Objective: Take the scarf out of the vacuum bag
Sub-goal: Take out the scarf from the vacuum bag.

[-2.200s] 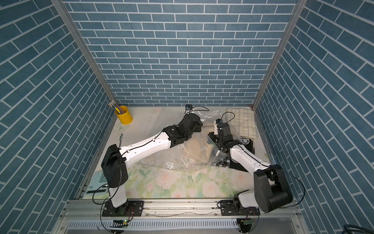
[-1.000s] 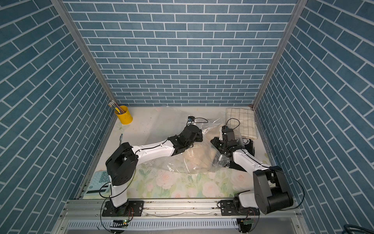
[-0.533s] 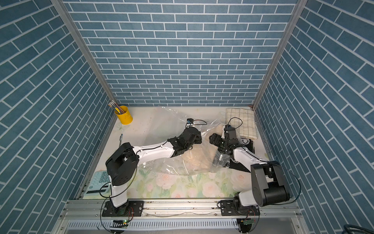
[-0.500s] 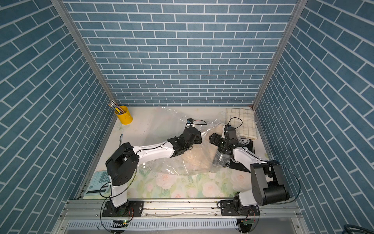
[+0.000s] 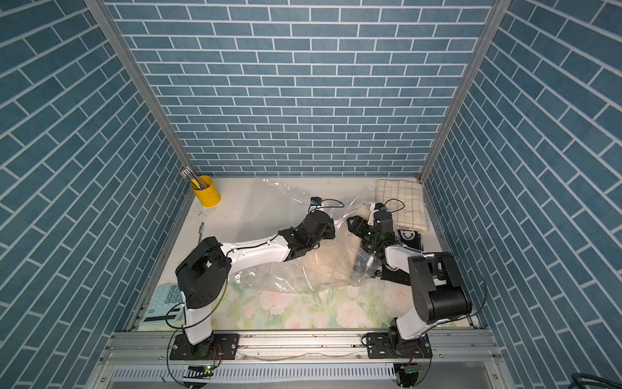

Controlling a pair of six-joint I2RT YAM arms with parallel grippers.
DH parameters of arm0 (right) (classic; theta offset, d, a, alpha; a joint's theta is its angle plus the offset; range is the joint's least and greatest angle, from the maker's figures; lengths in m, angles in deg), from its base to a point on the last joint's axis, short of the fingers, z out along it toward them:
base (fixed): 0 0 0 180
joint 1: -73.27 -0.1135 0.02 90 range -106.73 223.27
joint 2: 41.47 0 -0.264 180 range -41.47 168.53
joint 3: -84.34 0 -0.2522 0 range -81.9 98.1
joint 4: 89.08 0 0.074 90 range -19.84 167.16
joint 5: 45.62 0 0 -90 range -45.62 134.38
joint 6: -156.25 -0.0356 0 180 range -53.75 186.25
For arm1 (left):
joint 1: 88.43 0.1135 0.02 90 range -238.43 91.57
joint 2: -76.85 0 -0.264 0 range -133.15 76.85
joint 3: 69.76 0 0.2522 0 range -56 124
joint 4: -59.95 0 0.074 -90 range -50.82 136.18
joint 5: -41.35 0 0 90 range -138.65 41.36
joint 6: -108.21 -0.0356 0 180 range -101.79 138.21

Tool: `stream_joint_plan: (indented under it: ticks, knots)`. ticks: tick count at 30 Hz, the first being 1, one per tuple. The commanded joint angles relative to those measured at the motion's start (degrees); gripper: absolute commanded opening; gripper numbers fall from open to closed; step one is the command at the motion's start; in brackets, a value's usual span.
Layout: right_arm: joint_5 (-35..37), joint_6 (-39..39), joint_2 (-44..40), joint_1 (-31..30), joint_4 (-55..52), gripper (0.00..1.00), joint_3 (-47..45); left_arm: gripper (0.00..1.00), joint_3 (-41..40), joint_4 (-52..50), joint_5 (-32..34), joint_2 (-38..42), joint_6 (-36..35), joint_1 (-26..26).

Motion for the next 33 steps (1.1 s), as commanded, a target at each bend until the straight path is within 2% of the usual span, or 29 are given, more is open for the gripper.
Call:
stream_joint_plan:
  ticks: [1,3,4,7,10,20,25,33]
  knots:
    - [-5.31,-1.75,2.67,0.16,6.25,0.66,1.03,0.00,0.31,-2.45,0.55,0.03,-0.55,-0.11]
    - [-6.80,-1.68,4.15,0.17,6.51,0.61,1.38,0.00,0.24,-2.40,0.74,0.18,-0.55,-0.11]
    - [-7.86,-1.77,4.80,0.19,6.35,0.55,1.65,0.00,0.18,-2.39,0.87,0.14,-0.55,-0.11]
    - [-9.21,-1.61,5.83,0.19,6.11,0.26,1.77,0.00,0.19,-2.30,0.85,0.17,-0.47,-0.11]
    - [-8.74,-0.38,5.48,0.19,4.42,0.02,1.66,0.00,0.35,-2.29,1.00,0.10,-0.55,-0.11]
    - [-2.73,2.98,-3.24,0.18,1.09,0.00,-0.92,0.00,1.22,-3.26,2.75,0.54,-1.25,-0.11]
    - [3.68,4.19,-11.31,0.09,-5.55,0.00,-1.39,0.00,2.64,-5.81,5.29,0.24,-1.07,-0.11]
    - [6.90,7.31,-13.77,-0.15,-22.29,0.00,1.83,0.00,4.39,-6.63,5.13,-1.79,-0.97,-0.10]
